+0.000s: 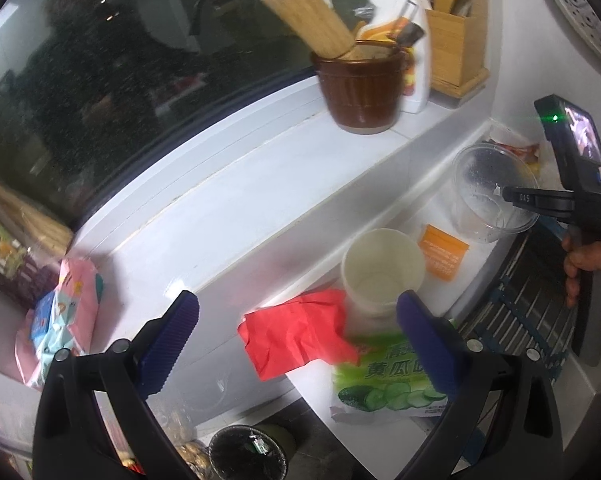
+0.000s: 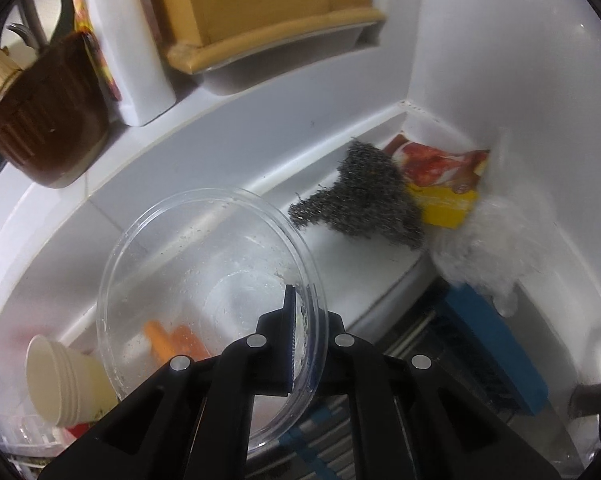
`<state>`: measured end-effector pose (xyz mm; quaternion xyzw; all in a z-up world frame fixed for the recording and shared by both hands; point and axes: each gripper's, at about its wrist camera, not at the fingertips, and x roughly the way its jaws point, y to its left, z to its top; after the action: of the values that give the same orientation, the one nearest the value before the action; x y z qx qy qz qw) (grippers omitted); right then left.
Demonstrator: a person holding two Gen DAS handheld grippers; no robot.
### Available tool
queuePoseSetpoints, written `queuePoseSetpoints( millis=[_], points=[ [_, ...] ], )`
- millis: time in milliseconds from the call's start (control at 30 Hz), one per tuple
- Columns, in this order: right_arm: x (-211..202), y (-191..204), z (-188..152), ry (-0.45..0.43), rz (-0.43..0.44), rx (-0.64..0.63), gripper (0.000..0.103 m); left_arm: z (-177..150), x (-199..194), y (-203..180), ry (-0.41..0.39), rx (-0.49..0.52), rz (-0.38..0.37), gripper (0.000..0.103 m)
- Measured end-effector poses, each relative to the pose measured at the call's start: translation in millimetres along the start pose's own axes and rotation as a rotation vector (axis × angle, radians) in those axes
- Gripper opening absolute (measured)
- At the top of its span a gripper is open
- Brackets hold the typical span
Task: Collect trash
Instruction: 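Close the right gripper on the rim of the clear plastic bowl, then close the left gripper on the rim of the white paper cup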
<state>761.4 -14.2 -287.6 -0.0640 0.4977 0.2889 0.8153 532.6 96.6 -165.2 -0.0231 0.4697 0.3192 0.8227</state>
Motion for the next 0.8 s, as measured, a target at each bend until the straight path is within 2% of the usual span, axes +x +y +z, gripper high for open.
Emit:
queuePoseSetpoints(
  millis=[267,433,567,800],
  points=[
    [-28.8,-9.2,-9.6,-0.021,-0.014,0.026,0.004,2.8,13.1,-34.0,-0.001,0.106,-0.066,0.097],
    [-37.8,-11.1,-13.2,-0.027,-0.017,0.030,0.004,6.0,24.5,-51.8,-0.013,0.169,-0.085,0.097],
    [-37.6,-12.8,-12.0,-0.029,-0.019,0.035,0.004,10.1,38.9,-63.9,0.001,0.203,-0.131,0.097],
    [-40.4,-11.8,-12.4,-0.029,-0.013,0.039,0.004,13.3,60.9,-88.0,0.023,0.305,-0.131,0.096]
  ],
)
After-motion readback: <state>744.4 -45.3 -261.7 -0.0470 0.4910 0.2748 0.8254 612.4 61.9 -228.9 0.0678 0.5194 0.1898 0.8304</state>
